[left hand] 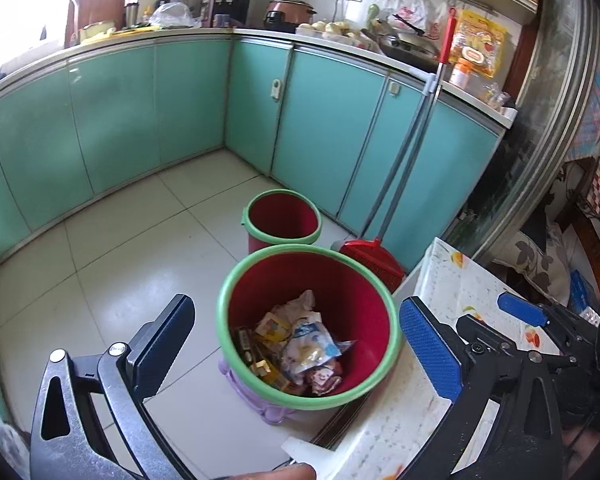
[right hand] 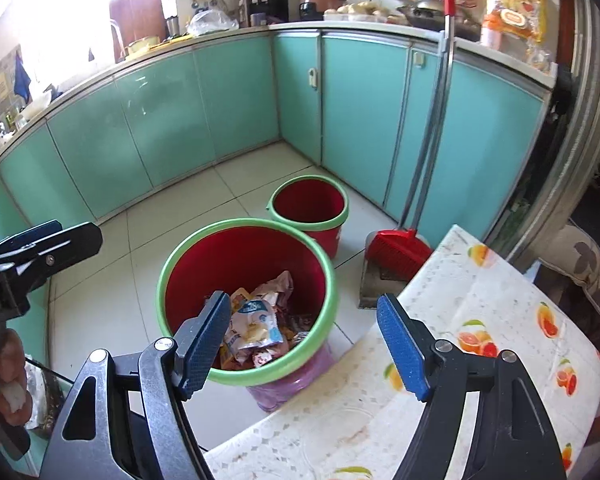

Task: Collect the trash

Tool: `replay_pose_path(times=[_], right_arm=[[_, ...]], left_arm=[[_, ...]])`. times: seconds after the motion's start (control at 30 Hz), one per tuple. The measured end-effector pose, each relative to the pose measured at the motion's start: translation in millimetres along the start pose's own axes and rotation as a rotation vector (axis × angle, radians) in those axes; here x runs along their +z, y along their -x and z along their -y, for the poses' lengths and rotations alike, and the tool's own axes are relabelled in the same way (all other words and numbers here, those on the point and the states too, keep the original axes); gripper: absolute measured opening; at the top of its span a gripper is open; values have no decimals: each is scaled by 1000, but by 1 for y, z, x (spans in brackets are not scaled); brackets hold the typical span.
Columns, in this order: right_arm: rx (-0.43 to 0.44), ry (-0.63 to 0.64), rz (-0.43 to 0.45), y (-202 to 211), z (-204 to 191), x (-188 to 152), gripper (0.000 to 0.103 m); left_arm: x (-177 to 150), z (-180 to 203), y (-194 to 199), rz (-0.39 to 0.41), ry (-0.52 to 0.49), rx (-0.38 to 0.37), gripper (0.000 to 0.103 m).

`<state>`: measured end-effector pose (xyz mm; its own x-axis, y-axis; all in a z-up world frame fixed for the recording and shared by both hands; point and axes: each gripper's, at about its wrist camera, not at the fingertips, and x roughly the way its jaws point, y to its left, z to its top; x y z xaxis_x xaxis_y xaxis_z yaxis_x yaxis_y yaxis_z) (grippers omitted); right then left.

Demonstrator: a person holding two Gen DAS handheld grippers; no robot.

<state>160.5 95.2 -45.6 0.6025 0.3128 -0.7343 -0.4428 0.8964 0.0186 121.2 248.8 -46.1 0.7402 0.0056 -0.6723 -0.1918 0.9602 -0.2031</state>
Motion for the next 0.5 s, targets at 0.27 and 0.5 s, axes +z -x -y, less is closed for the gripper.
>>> replay_pose_path(times=[0.27, 0.5], right_arm=[[-91, -77, 109, 106, 51, -29, 76], [-124, -148, 219, 188, 78, -51, 76]], left_arm=[[-11, 76, 36, 52, -106, -36, 103], [-18, 125, 77, 138, -196, -28, 103]])
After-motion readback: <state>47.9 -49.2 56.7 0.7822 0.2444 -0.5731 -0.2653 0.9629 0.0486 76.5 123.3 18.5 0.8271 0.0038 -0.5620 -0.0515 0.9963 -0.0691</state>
